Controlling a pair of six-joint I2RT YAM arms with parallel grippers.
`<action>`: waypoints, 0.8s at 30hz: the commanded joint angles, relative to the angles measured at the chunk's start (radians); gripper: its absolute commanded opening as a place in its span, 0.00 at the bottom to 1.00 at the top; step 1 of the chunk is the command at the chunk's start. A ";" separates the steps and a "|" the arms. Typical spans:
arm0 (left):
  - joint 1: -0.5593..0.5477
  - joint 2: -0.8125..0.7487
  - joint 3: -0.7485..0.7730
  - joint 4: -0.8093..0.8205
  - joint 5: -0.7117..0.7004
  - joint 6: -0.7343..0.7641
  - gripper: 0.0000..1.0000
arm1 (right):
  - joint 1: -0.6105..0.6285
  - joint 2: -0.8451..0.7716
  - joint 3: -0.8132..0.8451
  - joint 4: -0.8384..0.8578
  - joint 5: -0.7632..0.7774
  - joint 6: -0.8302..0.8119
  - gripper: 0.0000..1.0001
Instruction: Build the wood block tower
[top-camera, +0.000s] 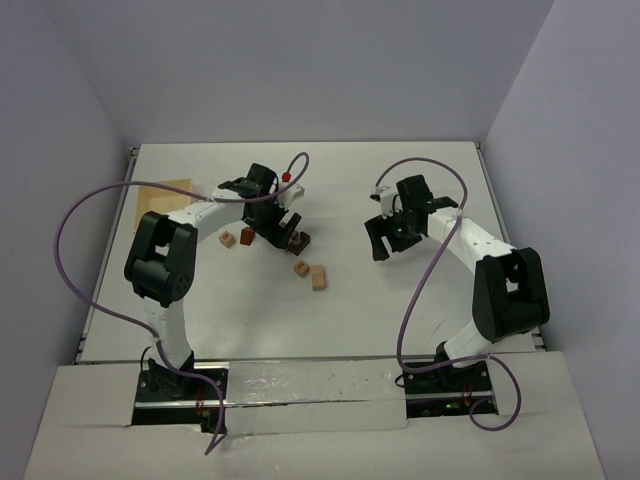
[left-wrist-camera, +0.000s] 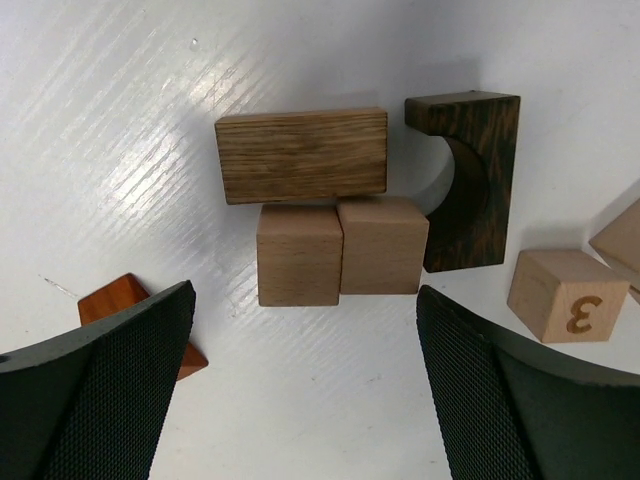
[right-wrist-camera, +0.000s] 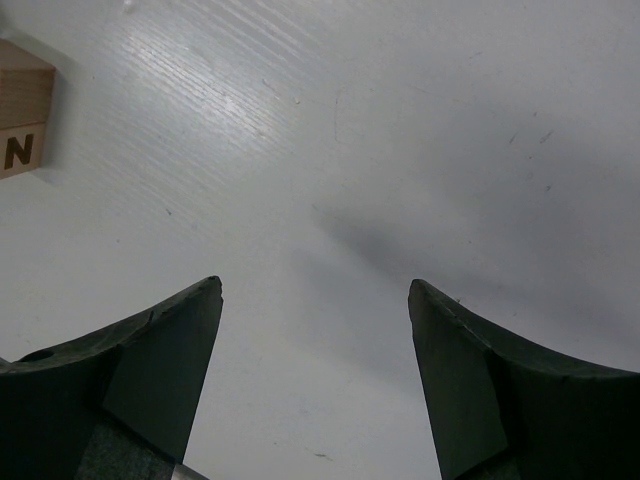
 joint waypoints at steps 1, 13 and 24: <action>-0.016 -0.040 -0.013 0.057 -0.074 -0.051 0.96 | -0.007 -0.005 0.017 0.012 -0.011 -0.010 0.82; -0.022 0.033 0.055 0.047 -0.024 -0.077 0.93 | -0.008 -0.010 0.015 0.008 0.000 -0.015 0.82; -0.030 0.070 0.081 0.011 0.008 -0.126 0.78 | -0.010 -0.008 0.012 0.014 0.007 -0.010 0.82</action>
